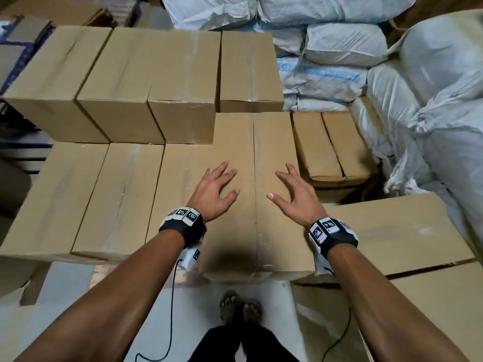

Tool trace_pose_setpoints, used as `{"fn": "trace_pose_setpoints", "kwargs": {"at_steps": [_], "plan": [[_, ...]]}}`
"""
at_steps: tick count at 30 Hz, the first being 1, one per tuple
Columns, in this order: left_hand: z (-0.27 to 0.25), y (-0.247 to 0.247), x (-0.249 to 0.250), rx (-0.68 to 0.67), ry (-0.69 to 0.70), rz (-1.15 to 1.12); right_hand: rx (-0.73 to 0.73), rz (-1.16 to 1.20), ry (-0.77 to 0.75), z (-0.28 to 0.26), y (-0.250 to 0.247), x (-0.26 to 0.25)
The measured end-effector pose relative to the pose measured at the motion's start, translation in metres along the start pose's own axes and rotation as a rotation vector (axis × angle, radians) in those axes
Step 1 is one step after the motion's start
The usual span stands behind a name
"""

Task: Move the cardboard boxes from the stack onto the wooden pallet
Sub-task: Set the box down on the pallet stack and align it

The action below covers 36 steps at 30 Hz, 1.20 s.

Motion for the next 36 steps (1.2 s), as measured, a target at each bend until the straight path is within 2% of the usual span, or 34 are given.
{"fn": "trace_pose_setpoints", "kwargs": {"at_steps": [4, 11, 16, 24, 31, 36], "plan": [[0.036, 0.016, -0.022, 0.001, 0.013, 0.024, 0.01, 0.02, -0.009, 0.038, 0.015, 0.024], [0.067, 0.045, -0.045, 0.052, 0.057, 0.059, 0.034, 0.03, -0.011, 0.072, 0.036, 0.06], [0.082, 0.055, -0.054, 0.031, 0.039, 0.103, 0.056, 0.035, -0.035, 0.086, 0.034, 0.067], [0.087, 0.049, -0.052, 0.074, 0.044, 0.09, 0.028, 0.055, -0.039, 0.1, 0.034, 0.067], [0.089, 0.059, -0.056, -0.033, 0.039, 0.151, -0.052, -0.029, -0.04, 0.099, 0.044, 0.07], [0.072, 0.061, -0.062, -0.124, -0.098, 0.166, -0.084, -0.05, 0.001, 0.081, 0.045, 0.064]]}}
Point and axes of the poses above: each hand's wrist, its own z-axis towards the middle knuckle, its own y-axis out of the palm, x = y × z, the point moved 9 cm from there along z, towards the middle knuckle, and after that the axes turned 1 degree about -y, right-handed, at the moved point
